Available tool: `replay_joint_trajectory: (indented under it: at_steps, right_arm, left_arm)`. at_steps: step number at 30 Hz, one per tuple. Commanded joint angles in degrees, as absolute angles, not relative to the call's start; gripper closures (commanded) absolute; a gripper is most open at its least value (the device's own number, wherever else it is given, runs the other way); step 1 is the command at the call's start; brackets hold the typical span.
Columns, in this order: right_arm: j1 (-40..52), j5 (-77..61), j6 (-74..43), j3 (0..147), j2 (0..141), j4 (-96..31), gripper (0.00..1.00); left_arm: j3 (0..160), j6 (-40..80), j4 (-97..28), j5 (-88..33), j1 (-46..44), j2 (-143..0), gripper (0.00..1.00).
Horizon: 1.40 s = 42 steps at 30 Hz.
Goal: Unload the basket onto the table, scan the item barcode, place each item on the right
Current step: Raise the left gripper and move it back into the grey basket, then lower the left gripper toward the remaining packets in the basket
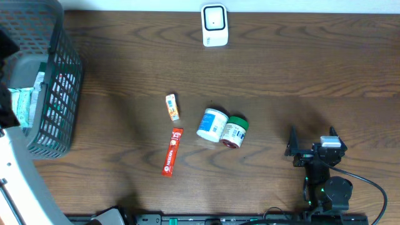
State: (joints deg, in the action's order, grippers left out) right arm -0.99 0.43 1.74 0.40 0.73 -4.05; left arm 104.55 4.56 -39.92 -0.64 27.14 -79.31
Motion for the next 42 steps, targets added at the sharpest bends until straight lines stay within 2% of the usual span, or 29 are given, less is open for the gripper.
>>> replay_joint_trajectory:
  at_steps: [1, 19, 42]
  right_arm:
    - [-0.2, 0.6, 2.0, 0.3, 0.8, -4.3, 0.01]
    - [-0.2, 0.6, 2.0, 0.3, 0.8, -4.3, 0.01]
    - [-0.2, 0.6, 2.0, 0.3, 0.8, -4.3, 0.01]
  left_arm:
    - [105.2, 5.0, -39.3, 5.1, 29.4, -80.2, 0.92]
    - [105.2, 5.0, -36.8, 5.2, 36.3, -93.3, 0.92]
    - [105.2, 5.0, -38.9, 5.3, 37.1, -100.9, 0.87]
